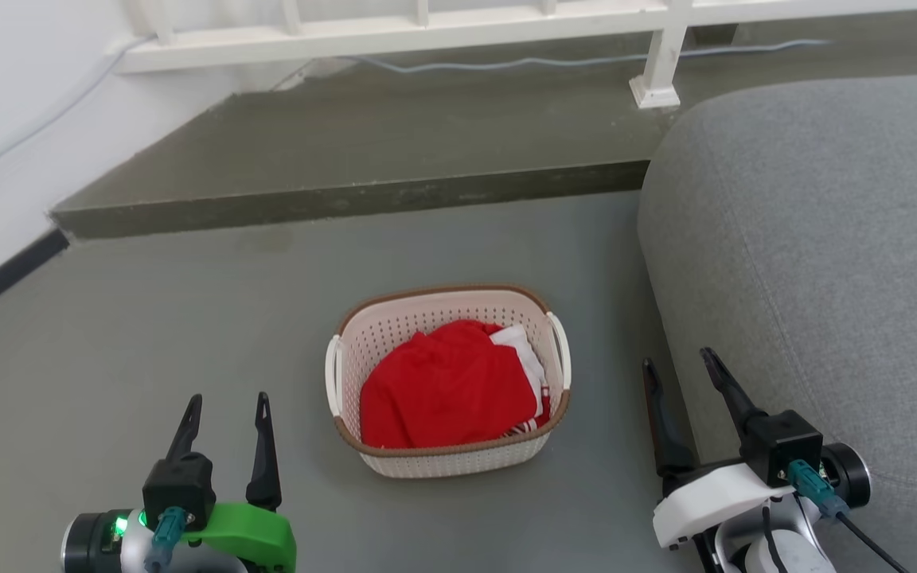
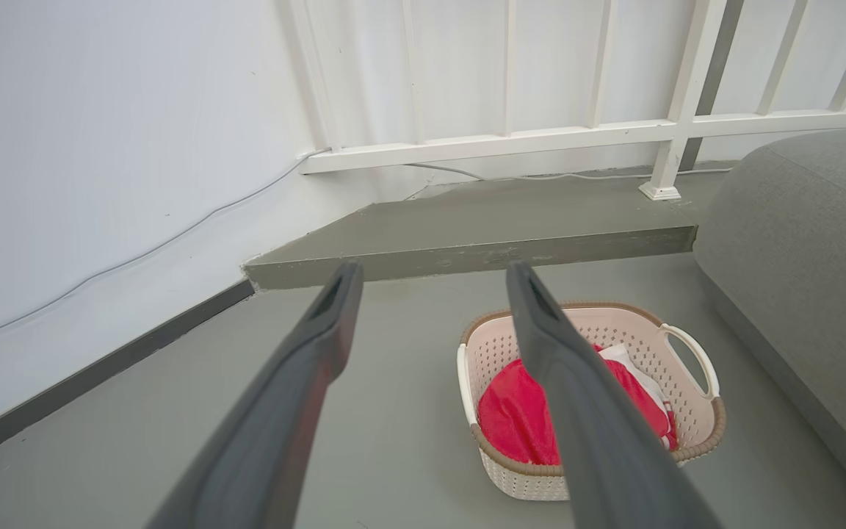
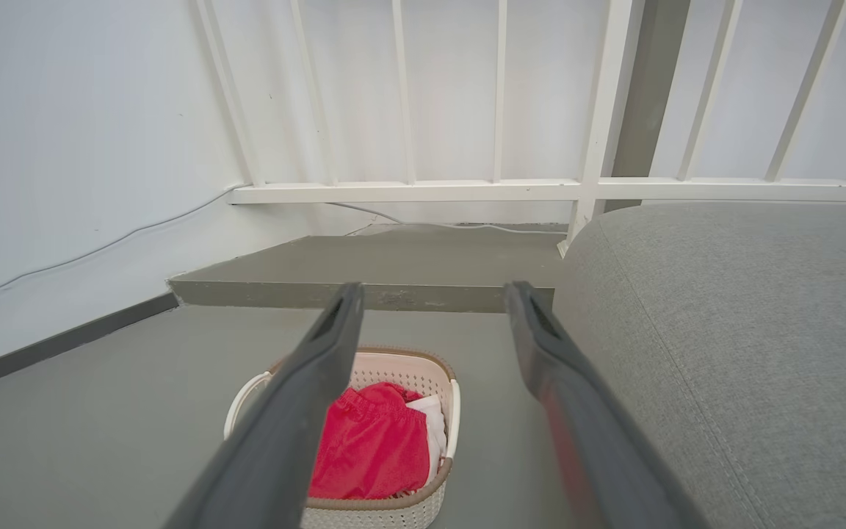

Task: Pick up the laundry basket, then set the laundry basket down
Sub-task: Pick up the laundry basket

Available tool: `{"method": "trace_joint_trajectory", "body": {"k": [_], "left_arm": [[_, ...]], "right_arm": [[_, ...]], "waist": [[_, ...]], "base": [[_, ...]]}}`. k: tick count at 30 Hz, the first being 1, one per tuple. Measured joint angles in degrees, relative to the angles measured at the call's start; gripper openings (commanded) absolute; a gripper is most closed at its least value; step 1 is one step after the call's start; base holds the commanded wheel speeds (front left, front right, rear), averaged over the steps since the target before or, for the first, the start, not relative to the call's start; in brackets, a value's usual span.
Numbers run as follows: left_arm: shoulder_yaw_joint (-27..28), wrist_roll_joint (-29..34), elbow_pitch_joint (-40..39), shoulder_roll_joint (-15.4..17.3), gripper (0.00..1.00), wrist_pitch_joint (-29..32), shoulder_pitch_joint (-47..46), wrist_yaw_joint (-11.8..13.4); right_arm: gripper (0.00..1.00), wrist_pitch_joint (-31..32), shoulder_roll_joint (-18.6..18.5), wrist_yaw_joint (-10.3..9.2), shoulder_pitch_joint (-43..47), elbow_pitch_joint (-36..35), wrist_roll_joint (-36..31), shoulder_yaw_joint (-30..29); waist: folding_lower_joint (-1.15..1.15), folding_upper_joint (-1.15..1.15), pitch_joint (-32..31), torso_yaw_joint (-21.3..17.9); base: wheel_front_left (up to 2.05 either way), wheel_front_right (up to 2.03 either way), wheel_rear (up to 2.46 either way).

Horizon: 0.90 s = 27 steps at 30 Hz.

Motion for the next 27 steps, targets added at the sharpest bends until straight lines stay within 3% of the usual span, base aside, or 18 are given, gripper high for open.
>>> {"method": "trace_joint_trajectory", "body": {"k": [27], "left_arm": [[-0.8,0.4,-3.5,-0.2,1.0,0.0,-9.0,0.0]], "right_arm": [[1.0,0.0,0.0,0.12,-9.9,-3.1,-0.7,0.3]], "waist": [[0.0,0.0,16.9,-1.1]], "base": [[0.0,0.0,0.0]]}}
